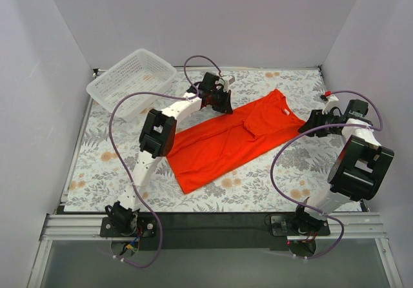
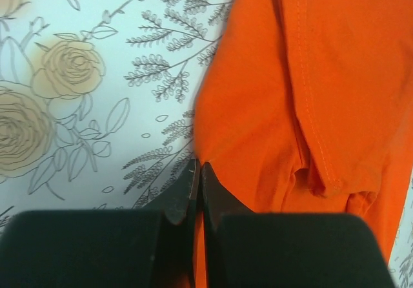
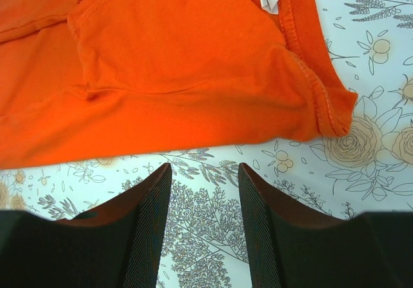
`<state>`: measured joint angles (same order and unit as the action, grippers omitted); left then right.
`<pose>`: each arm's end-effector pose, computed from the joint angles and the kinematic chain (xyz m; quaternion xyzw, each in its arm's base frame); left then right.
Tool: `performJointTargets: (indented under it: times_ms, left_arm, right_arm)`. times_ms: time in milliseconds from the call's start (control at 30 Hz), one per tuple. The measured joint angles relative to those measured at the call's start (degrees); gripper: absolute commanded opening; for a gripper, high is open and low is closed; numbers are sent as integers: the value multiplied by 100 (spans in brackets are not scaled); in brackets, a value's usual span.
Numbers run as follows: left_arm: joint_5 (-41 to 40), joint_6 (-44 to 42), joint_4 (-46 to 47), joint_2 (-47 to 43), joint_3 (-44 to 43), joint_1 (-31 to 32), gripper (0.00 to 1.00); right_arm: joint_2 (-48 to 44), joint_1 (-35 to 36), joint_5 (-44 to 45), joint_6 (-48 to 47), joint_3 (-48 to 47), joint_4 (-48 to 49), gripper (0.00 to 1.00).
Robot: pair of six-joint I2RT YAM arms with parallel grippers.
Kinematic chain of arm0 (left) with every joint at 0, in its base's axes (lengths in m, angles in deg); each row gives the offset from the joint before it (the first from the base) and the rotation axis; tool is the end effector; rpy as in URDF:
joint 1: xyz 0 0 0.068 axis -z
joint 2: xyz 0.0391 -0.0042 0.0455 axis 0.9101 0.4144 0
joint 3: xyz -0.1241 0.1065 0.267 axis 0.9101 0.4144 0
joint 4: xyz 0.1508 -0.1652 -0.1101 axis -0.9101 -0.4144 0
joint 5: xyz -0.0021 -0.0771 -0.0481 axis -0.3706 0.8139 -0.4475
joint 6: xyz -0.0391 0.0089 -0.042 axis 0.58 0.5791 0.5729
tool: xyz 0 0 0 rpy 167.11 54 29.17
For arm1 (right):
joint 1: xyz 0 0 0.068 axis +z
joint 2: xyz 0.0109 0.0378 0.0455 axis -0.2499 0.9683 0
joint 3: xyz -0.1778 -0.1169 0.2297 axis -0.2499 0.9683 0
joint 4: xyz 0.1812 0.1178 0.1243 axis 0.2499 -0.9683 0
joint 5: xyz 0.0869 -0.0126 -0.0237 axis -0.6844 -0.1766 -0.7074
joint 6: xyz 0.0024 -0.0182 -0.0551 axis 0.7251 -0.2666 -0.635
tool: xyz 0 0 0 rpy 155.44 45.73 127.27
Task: Fold and stack the t-shirts
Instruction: Fold the tshirt
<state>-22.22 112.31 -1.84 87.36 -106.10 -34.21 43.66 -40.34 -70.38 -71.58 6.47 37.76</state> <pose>0.4965 -0.3248 0.1577 -0.0281 0.9054 -0.3998 0.1399 0.2966 -0.1115 0.2537 -0.1057 0.8888 0.2123 0.3922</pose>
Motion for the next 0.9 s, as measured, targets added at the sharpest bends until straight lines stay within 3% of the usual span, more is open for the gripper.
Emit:
performJointTargets:
  times_ms: [233,733,900]
  left_arm:
    - [-251,240,221,-24,120,-278,0]
    - [-1014,879,664,-813,1440,-1235,0]
    - [-1049,977,678,-966,1606,-1283,41]
  right_arm:
    - [44,0,2,0,0,7,45]
    - [369,151,57,0,0,15,45]
    - [608,800,90,87,-37,22,47]
